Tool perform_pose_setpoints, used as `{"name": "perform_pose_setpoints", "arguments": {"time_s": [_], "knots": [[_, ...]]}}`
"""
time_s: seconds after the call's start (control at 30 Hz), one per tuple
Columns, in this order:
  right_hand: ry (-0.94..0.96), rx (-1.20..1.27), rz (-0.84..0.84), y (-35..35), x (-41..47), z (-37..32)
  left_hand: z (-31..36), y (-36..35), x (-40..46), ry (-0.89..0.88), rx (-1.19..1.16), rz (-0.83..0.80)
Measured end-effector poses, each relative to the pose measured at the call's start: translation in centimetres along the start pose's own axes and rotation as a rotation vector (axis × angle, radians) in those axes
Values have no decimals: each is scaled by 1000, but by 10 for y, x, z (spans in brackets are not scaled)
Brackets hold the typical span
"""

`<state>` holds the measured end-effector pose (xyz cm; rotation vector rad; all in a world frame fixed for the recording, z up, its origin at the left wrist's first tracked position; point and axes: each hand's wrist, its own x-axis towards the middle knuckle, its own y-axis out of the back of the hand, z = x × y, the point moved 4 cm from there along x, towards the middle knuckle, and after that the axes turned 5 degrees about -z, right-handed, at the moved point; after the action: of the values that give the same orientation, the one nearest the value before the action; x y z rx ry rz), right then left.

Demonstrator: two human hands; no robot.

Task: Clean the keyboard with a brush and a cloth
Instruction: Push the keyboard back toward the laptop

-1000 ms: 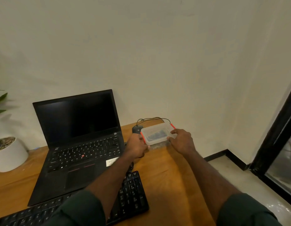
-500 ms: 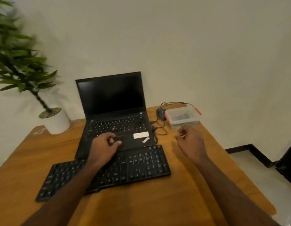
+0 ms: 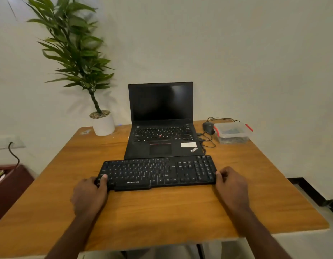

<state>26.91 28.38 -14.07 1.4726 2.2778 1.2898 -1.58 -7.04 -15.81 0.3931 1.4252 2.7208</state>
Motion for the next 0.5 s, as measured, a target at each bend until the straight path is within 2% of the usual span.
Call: {"name": "perform_pose_setpoints", "arguments": {"time_s": [0.17, 0.23, 0.33, 0.5], "knots": [[-49, 62, 59, 9, -8, 9, 7, -5, -10, -136, 55, -155], [-82, 91, 26, 12, -7, 9, 9, -6, -11, -195, 75, -206], [-78, 75, -53, 10, -7, 4, 11, -3, -11, -207, 71, -237], [-92, 52, -78, 10, -9, 2, 20, 6, -22, -211, 113, -248]]}}
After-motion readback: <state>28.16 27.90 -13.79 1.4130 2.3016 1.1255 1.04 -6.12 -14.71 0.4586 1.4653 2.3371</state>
